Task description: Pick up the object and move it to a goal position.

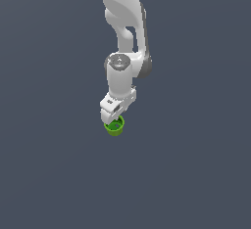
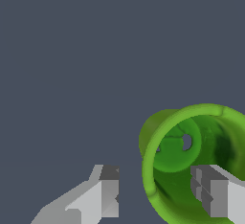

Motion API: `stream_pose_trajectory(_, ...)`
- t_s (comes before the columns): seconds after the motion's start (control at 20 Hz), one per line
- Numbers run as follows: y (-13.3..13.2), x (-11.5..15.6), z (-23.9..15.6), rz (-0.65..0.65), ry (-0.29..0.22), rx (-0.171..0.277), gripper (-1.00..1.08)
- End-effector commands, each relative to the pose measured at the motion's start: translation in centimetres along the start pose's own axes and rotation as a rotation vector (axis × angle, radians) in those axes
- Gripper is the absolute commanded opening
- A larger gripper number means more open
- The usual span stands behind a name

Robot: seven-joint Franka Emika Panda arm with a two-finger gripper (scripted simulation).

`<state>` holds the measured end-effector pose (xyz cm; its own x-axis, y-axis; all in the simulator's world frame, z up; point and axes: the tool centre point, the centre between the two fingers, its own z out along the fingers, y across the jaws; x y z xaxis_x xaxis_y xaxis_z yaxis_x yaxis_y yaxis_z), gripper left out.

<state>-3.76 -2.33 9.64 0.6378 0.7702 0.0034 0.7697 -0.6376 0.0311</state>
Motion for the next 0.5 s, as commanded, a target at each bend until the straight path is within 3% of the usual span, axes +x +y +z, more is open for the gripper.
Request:
stream_pose_trajectory(0.0,0.0,0.0,0.8,-0.001,-0.001,0.001,0.28)
stream_pose_trajectory(0.35,-0.1,-0.1,2.5,-0.004,0.0,0.001,0.28)
stream_pose_trajectory(0.4,-0.1,-0.1,2.5,-0.004,0.0,0.001,-1.0)
stream_pose_trajectory(0.45,-0.1,-0.1,2.5,-0.004,0.0,0.001,-1.0)
